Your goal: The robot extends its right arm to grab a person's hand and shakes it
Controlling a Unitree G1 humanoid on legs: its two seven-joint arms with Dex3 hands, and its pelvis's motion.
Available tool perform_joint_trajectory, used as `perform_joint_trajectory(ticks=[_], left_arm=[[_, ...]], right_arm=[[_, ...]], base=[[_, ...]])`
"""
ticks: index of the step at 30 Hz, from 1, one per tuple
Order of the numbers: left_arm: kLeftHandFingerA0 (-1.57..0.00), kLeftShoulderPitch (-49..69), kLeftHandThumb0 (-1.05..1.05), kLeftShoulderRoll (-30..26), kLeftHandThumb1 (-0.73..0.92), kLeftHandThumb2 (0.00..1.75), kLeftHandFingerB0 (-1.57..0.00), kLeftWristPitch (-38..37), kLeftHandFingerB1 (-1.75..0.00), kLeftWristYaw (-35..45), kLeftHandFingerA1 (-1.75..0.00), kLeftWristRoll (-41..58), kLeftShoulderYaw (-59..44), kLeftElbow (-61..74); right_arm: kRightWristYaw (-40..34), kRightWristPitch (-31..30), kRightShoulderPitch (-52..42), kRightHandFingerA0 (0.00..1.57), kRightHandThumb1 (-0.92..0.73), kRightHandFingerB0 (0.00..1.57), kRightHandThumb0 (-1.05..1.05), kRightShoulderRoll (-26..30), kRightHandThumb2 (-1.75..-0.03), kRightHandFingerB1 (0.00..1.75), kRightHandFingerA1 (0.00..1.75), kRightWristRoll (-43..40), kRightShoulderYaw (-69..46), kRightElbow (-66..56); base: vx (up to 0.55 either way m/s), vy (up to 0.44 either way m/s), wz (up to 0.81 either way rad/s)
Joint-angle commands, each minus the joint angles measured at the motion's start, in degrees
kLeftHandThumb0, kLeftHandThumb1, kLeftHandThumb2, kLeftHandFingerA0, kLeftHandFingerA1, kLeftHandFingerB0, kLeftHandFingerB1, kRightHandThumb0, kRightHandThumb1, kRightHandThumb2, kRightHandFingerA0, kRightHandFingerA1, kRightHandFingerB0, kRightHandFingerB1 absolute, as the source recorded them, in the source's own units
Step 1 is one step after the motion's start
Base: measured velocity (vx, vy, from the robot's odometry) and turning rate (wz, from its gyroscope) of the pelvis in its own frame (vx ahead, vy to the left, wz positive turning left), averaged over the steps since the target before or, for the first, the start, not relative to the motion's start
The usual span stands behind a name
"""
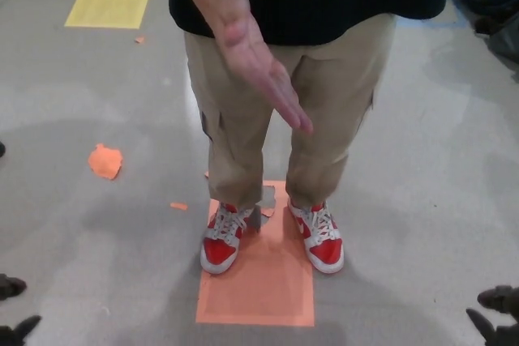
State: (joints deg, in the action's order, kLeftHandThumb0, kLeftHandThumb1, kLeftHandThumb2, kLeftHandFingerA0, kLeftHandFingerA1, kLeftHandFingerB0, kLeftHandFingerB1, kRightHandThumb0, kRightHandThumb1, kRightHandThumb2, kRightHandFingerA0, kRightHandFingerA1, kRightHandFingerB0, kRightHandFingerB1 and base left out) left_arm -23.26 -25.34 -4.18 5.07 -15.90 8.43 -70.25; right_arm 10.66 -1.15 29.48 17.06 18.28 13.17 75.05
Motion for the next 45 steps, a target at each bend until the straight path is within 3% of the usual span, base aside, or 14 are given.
perform_joint_trajectory(ticks=[1, 12, 17, 18, 19, 24, 29, 30, 33, 34, 35, 39, 40, 45], left_arm=[[-0.06, -0.35, -0.26, -1.07, 0.59, 1.07, -0.06, -1.26, -0.49, 0.78, -0.50, -1.39, 1.01, -2.77], [-0.07, 4.20, -0.26, -1.95, 0.60, 1.08, -0.07, -3.59, -0.49, 0.42, -0.50, -1.97, 1.99, -3.40], [-0.07, 4.66, -0.26, -1.66, 0.60, 1.08, -0.07, -3.34, -0.50, -0.11, -0.50, -1.56, 1.68, -3.43], [-0.08, 4.65, -0.26, -1.62, 0.59, 1.07, -0.08, -3.34, -0.50, -0.13, -0.50, -1.52, 1.64, -3.48], [-0.08, 4.64, -0.26, -1.57, 0.59, 1.07, -0.08, -3.39, -0.50, -0.21, -0.50, -1.48, 1.58, -3.60], [-0.07, 4.96, -0.27, -1.49, 0.59, 1.07, -0.07, -3.30, -0.50, -0.55, -0.50, -1.75, 1.80, -3.84], [-0.07, 5.73, -0.26, -1.36, 0.60, 1.08, -0.06, -3.32, -0.49, 0.19, -0.49, -0.22, 0.39, -3.69], [-0.21, 5.78, -0.45, -1.31, 0.78, 0.64, -0.16, -3.30, -0.29, 0.17, -0.31, -0.28, 0.45, -3.73], [-0.20, 6.10, -0.45, -1.31, 0.78, 0.64, -0.16, -3.82, -0.30, -0.03, -0.31, -0.55, 0.71, -3.62], [-0.06, 6.23, -0.26, -1.33, 0.61, 1.08, -0.06, -3.86, -0.49, -0.37, -0.49, -0.65, 0.78, -3.51], [-0.06, 6.24, -0.26, -1.34, 0.60, 1.08, -0.06, -3.81, -0.49, -0.47, -0.49, -0.69, 0.81, -3.49], [-0.07, 6.50, -0.26, -1.46, 0.61, 1.08, -0.07, -4.18, -0.50, -0.39, -0.50, -0.74, 0.85, -3.26], [-0.07, 6.54, -0.26, -1.46, 0.61, 1.08, -0.07, -4.30, -0.50, -0.49, -0.50, -0.85, 0.95, -3.17], [-0.07, 6.59, -0.25, -1.70, 0.61, 1.09, -0.07, -4.48, -0.50, -0.44, -0.50, -0.83, 0.84, -3.11]], right_arm=[[-0.56, 0.01, 0.60, 0.01, -0.70, 0.04, -0.71, 0.39, -1.03, 0.24, 0.25, 0.56, -0.51, 2.08], [-11.98, 9.00, -3.67, 0.01, -0.79, 0.00, -0.89, -2.04, -1.13, 0.08, 0.15, 0.63, -2.94, -20.16], [-9.02, -1.18, -13.48, 0.00, -0.80, 0.00, -0.91, -0.38, -1.13, 0.07, 0.11, 9.62, -0.14, -61.38], [-8.36, -2.66, -13.93, 0.00, -0.92, 0.00, -0.84, -0.33, -0.76, 0.00, 0.00, 11.47, 0.27, -65.51], [-7.39, -4.74, -14.45, 0.00, -0.85, 0.00, -0.96, -0.37, -1.15, 0.02, 0.08, 14.50, 0.90, -71.69], [0.17, -13.45, -12.40, 0.00, -0.87, 0.00, -0.97, -4.16, -1.20, 0.04, 0.08, 27.21, 4.46, -92.76], [3.47, -16.14, -7.55, 0.00, -0.87, 0.00, -0.99, -6.44, -1.21, 0.03, 0.07, 28.16, 7.09, -93.84], [3.59, -16.48, -6.78, 0.00, -0.87, 0.00, -0.99, -6.77, -1.21, 0.03, 0.07, 28.41, 7.57, -93.55], [4.07, -18.22, -3.87, 0.00, -0.83, 0.00, -0.96, -8.62, -1.19, 0.05, 0.09, 29.35, 9.16, -92.32], [4.94, -20.12, -0.97, 0.00, -0.92, 0.00, -0.91, -10.25, -0.73, 0.00, 0.00, 30.17, 10.51, -90.89], [5.18, -21.02, 0.31, 0.00, -0.82, 0.00, -0.99, -10.97, -1.17, 0.02, 0.07, 30.59, 11.08, -90.06], [8.13, -26.32, 5.27, 0.00, -0.92, 0.00, -0.92, -13.25, -0.77, 0.00, 0.00, 34.68, 14.00, -87.07], [8.29, -27.19, 6.36, 0.00, -0.76, 0.00, -0.94, -13.72, -1.07, 0.00, 0.06, 35.11, 14.52, -86.04], [8.45, -30.78, 11.16, 0.00, -0.80, 0.00, -1.00, -15.71, -1.14, 0.01, 0.08, 36.03, 16.45, -80.82]], base=[[0.00, 0.000, 0.00], [0.00, 0.000, 0.00], [0.00, 0.000, 0.00], [0.00, 0.000, 0.00], [0.00, 0.000, 0.00], [0.00, 0.000, 0.00], [0.00, 0.000, 0.00], [0.00, 0.000, 0.00], [0.00, 0.000, 0.00], [0.00, 0.000, 0.00], [0.00, 0.000, 0.00], [0.00, 0.000, 0.00], [0.00, 0.000, 0.00], [0.00, 0.000, 0.00]])
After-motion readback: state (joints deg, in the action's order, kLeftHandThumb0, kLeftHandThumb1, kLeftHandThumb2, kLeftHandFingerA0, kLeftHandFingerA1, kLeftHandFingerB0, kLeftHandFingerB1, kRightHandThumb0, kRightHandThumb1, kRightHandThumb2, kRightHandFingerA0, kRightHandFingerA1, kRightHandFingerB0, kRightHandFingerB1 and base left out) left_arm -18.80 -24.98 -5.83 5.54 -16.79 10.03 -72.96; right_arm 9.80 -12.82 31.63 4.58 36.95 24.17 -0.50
